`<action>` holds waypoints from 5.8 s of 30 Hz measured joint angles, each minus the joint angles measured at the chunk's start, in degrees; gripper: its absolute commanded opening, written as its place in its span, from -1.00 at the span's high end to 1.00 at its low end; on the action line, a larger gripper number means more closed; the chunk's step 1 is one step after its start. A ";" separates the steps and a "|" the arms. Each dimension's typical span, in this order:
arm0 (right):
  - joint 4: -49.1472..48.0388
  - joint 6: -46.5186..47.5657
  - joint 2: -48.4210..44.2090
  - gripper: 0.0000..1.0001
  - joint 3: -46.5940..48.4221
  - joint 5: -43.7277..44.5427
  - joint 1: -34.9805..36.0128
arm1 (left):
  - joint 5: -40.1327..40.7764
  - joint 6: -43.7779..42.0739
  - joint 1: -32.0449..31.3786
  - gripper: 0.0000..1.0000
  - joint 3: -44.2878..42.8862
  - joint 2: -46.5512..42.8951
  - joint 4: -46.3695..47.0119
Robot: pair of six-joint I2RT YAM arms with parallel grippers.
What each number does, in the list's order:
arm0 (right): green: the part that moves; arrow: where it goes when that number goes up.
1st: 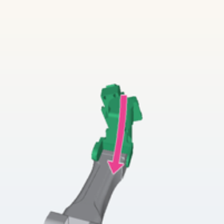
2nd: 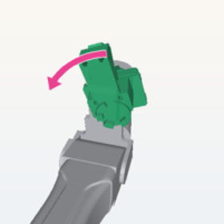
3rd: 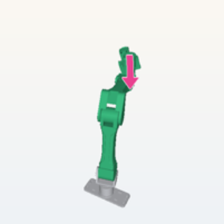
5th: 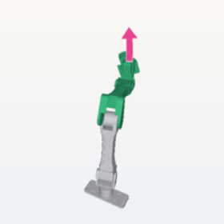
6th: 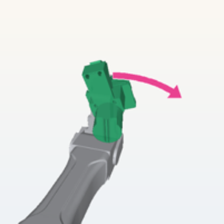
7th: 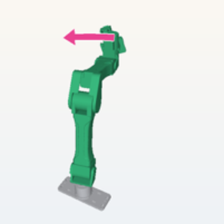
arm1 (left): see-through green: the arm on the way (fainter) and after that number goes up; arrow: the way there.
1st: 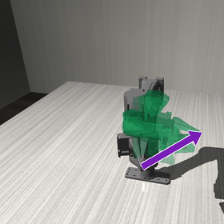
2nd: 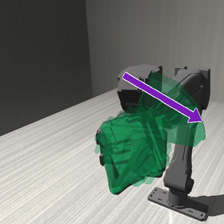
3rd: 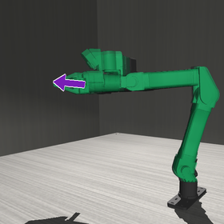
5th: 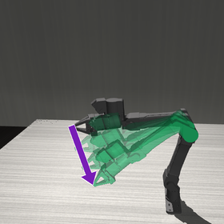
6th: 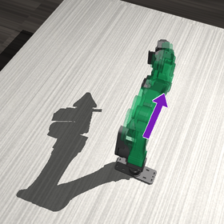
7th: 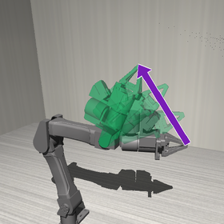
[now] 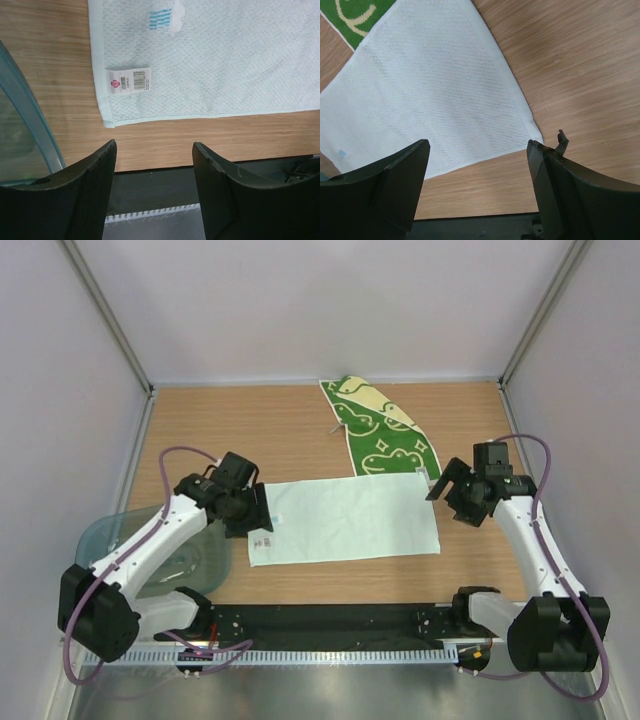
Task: Roll the towels
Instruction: Flatten the towel, then fold the towel
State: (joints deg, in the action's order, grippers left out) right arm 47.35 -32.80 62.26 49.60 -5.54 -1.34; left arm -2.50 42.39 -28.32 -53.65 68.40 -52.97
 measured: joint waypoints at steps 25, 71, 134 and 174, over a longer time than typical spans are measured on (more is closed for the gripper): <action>-2.03 5.75 6.29 -0.67 1.62 -0.46 4.70 | 15.19 21.66 -12.07 -0.37 19.12 -0.42 7.15; -1.42 -7.76 5.22 -0.12 -13.33 2.97 4.87 | 13.16 12.61 -3.41 1.00 19.76 1.99 14.62; 0.55 -3.91 15.96 0.98 9.66 -0.02 -1.79 | 5.27 2.93 2.21 1.00 -3.82 9.31 7.52; -3.67 -1.79 43.12 0.98 28.15 -1.07 -1.79 | 5.09 -3.89 11.37 0.96 -24.87 37.40 5.86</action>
State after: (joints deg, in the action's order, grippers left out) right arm 43.68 -34.59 105.38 77.76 -6.61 -3.14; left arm 2.59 38.50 -16.95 -78.52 105.80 -47.11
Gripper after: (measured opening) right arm 0.120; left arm 0.011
